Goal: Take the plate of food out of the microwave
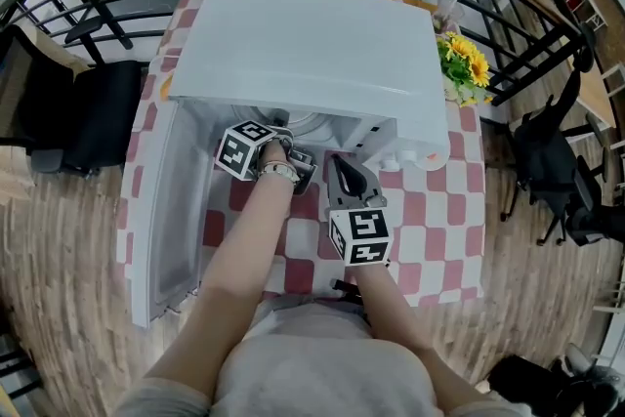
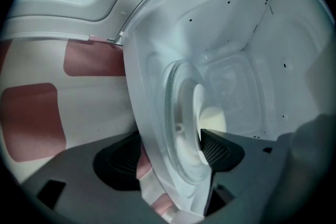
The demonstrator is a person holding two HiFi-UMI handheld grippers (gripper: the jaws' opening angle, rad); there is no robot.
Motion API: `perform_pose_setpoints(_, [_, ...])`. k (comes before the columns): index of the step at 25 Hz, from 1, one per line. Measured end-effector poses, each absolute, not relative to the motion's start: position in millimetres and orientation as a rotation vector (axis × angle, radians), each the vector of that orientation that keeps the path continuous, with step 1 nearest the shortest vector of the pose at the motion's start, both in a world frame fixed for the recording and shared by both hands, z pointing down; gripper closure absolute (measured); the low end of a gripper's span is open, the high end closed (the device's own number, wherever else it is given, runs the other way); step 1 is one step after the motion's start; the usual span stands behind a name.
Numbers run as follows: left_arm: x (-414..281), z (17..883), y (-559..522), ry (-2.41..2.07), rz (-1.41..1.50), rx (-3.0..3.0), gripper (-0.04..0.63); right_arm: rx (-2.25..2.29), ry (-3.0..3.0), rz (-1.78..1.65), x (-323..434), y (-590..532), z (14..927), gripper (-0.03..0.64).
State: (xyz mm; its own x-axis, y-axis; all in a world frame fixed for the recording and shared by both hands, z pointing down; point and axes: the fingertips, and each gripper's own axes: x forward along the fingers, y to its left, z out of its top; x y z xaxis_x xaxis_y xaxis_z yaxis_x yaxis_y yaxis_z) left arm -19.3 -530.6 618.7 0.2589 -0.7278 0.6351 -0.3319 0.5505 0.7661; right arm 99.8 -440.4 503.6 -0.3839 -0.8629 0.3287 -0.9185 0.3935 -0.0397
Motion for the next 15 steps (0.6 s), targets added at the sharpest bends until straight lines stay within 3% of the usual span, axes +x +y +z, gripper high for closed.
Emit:
perform_pose_setpoints(6, [-20.3, 615.6, -523.2, -1.331, -0.357, 1.019, 0.252, 1.576, -2.404, 0.308, 102.0, -437.5, 498.9, 0.595])
perform_pose_setpoints(15, [-23.3, 609.0, -510.7, -1.292, -0.388, 1.059, 0.33, 1.543, -2.42, 0.289, 92.7, -428.8, 495.2, 0.595])
